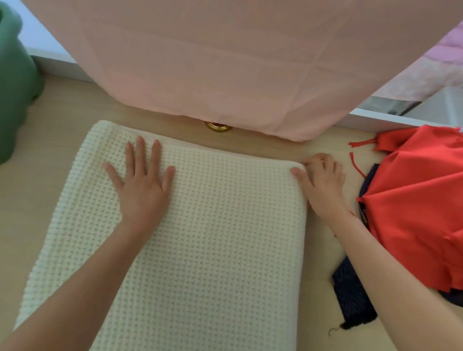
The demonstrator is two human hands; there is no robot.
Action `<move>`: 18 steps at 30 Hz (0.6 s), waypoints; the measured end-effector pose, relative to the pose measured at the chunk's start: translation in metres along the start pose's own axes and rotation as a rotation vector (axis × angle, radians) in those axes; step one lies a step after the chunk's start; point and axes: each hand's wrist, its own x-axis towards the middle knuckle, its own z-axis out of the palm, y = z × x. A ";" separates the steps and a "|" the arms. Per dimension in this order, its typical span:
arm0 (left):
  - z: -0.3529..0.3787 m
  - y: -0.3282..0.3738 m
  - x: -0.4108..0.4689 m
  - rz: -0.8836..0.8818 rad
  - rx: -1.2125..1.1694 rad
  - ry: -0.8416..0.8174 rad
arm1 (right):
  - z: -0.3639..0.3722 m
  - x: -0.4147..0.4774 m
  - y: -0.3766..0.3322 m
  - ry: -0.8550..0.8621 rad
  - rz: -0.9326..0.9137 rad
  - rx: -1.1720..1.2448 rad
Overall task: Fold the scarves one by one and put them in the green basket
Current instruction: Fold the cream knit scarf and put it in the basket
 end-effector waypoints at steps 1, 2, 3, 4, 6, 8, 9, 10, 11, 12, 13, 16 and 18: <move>-0.001 -0.001 -0.004 0.008 -0.014 0.014 | -0.001 -0.009 -0.001 0.075 0.035 0.125; -0.003 -0.003 -0.011 0.028 -0.028 0.036 | 0.000 -0.022 -0.001 0.149 0.079 0.229; -0.005 -0.004 -0.021 0.057 -0.040 0.061 | 0.003 -0.039 -0.002 0.181 0.149 0.341; -0.007 -0.006 -0.034 0.088 -0.045 0.076 | 0.007 -0.060 -0.005 0.161 0.247 0.466; -0.009 -0.012 -0.066 0.124 -0.031 0.060 | 0.016 -0.105 -0.016 0.034 0.420 0.705; -0.005 -0.028 -0.097 0.106 0.007 0.018 | 0.025 -0.140 -0.025 -0.069 0.486 0.828; -0.002 -0.040 -0.109 0.078 0.020 -0.001 | 0.030 -0.151 -0.028 -0.077 0.492 0.845; 0.000 -0.051 -0.118 0.051 0.034 -0.018 | 0.034 -0.158 -0.029 -0.056 0.479 0.847; 0.002 -0.059 -0.124 0.043 0.051 -0.031 | 0.037 -0.162 -0.030 -0.019 0.461 0.844; 0.003 -0.065 -0.126 0.050 0.070 -0.039 | 0.040 -0.164 -0.031 0.010 0.450 0.834; 0.004 -0.067 -0.125 0.057 0.081 -0.044 | 0.041 -0.164 -0.032 0.034 0.442 0.831; 0.001 -0.059 -0.121 0.044 0.028 -0.056 | 0.035 -0.166 -0.035 0.032 0.458 0.889; -0.004 -0.048 -0.131 0.092 -0.010 -0.014 | 0.029 -0.168 -0.034 0.015 0.446 0.889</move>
